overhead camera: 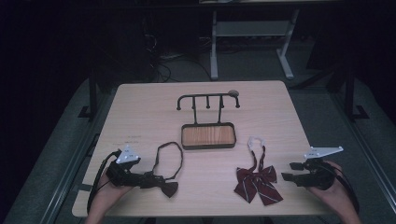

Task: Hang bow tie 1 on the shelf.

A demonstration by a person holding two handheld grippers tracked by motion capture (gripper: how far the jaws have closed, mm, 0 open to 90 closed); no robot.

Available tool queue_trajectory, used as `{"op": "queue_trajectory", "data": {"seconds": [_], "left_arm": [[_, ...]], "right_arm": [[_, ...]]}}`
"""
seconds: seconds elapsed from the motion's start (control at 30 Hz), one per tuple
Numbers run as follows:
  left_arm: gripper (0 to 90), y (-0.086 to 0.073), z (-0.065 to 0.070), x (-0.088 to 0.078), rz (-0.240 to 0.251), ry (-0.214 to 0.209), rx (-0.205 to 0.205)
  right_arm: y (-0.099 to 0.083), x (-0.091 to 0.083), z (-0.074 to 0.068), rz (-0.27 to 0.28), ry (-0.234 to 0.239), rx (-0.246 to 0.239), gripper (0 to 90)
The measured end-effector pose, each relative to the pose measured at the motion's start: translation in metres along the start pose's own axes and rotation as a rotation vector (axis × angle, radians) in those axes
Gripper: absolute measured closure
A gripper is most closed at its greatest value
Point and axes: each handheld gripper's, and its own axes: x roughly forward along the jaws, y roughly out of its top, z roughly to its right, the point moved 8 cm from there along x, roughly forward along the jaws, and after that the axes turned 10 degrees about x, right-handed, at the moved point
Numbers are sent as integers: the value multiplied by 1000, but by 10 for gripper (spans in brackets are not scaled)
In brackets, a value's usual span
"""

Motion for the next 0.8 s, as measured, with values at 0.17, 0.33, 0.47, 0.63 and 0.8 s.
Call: {"op": "queue_trajectory", "data": {"seconds": [0.17,0.33,0.47,0.63,0.8], "left_arm": [[276,-1,-1,-1,-4,3,12],[276,-1,-2,-3,3,6,4],[276,-2,-2,-2,0,2,5],[275,-3,-2,-2,-2,2,1],[275,-3,-3,-2,1,5,4]], "right_arm": [[2,-1,-2,6,1,-1,363],[4,1,-4,6,-2,-8,357],[7,2,-8,2,-5,-7,356],[17,1,-14,11,-8,-42,355],[23,2,-20,-4,-11,-54,350]]}}
